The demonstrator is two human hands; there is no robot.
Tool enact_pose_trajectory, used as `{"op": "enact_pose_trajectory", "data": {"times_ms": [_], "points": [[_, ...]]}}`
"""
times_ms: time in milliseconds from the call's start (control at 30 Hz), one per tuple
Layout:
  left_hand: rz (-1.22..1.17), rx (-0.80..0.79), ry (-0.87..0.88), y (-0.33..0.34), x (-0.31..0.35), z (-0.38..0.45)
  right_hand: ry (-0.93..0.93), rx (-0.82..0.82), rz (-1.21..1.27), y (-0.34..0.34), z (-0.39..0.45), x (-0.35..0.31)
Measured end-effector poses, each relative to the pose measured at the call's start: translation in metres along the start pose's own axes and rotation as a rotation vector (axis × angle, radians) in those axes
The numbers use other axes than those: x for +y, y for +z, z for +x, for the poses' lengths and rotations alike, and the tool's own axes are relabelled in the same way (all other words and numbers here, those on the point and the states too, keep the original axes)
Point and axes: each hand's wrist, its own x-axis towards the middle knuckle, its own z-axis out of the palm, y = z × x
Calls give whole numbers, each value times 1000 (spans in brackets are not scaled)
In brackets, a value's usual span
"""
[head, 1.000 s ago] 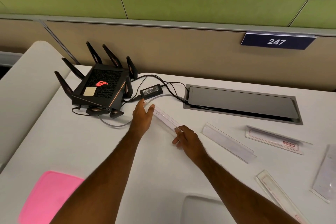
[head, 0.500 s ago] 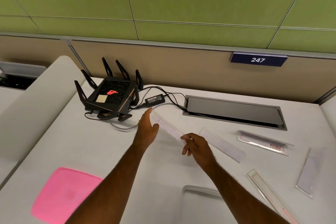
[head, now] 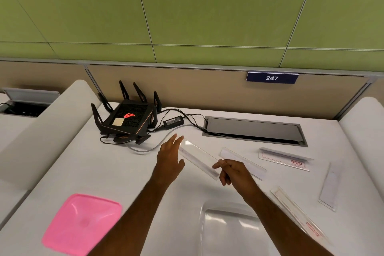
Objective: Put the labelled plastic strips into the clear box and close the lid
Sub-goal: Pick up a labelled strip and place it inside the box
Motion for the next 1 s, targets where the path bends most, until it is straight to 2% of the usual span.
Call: {"op": "enact_pose_trajectory", "data": {"times_ms": [200, 533, 767, 867, 1000], "points": [[175, 25, 78, -14, 16, -23, 39, -17, 108, -12, -30, -9], [134, 80, 239, -13, 43, -66, 54, -24, 159, -39, -76, -6], [117, 137, 334, -24, 58, -80, 138, -77, 367, -54, -95, -15], [109, 148, 383, -29, 66, -83, 165, -38, 398, -63, -100, -16], [101, 171, 409, -33, 70, -90, 195, 64, 313, -69, -107, -15]]}}
